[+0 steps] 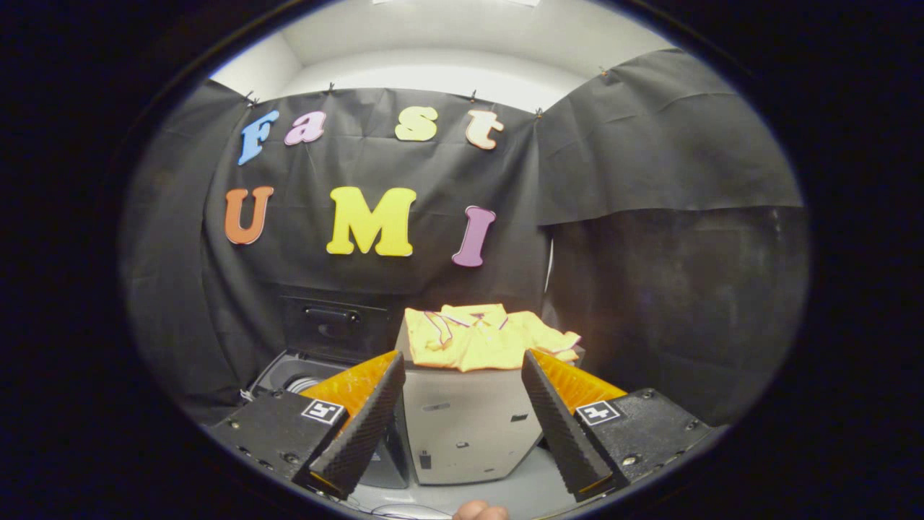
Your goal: Put the clothes into the washing machine and then close the washing machine lid.
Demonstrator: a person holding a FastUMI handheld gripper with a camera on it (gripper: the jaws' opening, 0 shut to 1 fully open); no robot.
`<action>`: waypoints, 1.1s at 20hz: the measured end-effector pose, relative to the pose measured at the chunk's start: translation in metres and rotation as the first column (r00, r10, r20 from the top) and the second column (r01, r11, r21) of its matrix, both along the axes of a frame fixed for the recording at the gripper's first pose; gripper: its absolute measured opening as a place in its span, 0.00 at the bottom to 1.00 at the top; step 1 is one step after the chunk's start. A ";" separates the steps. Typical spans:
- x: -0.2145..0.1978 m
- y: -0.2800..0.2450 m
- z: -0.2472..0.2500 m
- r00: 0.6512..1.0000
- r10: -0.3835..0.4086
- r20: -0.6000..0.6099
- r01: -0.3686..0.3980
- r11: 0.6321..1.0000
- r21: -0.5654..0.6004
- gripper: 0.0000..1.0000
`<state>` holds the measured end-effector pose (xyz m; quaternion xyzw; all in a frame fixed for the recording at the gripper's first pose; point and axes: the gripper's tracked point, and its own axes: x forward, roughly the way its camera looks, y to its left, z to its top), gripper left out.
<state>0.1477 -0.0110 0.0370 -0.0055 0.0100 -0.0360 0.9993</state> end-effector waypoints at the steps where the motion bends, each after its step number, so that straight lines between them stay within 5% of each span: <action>1: 0.018 -0.004 0.003 1.000 0.004 -0.007 -0.005 1.000 -0.010 1.00; 12: 0.223 -0.053 -0.007 0.980 0.059 -0.190 -0.066 0.997 -0.029 1.00; 22: 0.304 -0.078 -0.069 0.916 0.070 -0.396 -0.063 0.998 0.031 1.00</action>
